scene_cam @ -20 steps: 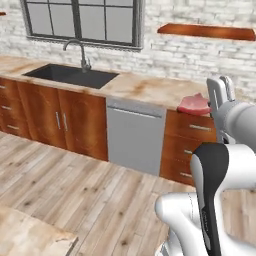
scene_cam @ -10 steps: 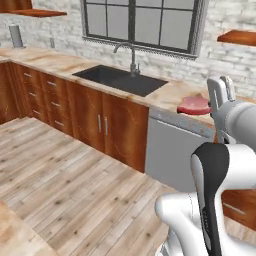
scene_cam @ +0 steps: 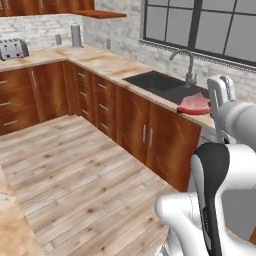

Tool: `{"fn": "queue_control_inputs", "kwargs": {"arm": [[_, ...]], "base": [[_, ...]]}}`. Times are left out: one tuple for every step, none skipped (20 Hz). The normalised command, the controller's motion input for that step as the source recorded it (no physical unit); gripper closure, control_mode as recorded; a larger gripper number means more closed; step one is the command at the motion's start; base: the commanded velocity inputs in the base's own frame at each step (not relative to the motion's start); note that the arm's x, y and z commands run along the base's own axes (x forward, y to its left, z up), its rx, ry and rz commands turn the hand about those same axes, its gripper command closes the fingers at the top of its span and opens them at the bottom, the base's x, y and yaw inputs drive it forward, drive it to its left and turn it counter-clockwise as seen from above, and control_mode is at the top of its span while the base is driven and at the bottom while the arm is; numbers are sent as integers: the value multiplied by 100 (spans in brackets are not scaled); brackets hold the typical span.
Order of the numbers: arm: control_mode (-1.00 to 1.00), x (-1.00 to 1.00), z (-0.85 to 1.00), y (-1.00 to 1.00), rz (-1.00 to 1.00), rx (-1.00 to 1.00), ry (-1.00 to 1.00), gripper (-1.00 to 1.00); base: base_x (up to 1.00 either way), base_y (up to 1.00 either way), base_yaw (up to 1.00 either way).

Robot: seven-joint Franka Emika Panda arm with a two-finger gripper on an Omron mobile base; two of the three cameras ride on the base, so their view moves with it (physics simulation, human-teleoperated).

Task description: Transport the steak from the fridge to the microwave and turn on the microwave.

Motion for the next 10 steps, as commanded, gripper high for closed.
{"fn": "queue_control_inputs", "kwargs": {"arm": [[100,0,0,0,0,0,0,100],[100,0,0,0,0,0,0,100],[100,0,0,0,0,0,0,100],[100,0,0,0,0,0,0,100],[100,0,0,0,0,0,0,100],[100,0,0,0,0,0,0,100],[100,0,0,0,0,0,0,100],[100,0,0,0,0,0,0,100],[100,0,0,0,0,0,0,100],[100,0,0,0,0,0,0,100]], "base": [[96,0,43],[96,-1,43],[97,-2,43],[98,-5,42],[98,-7,41],[99,-10,41],[99,-13,41],[96,-16,40],[97,-17,40],[98,-14,39]]}}
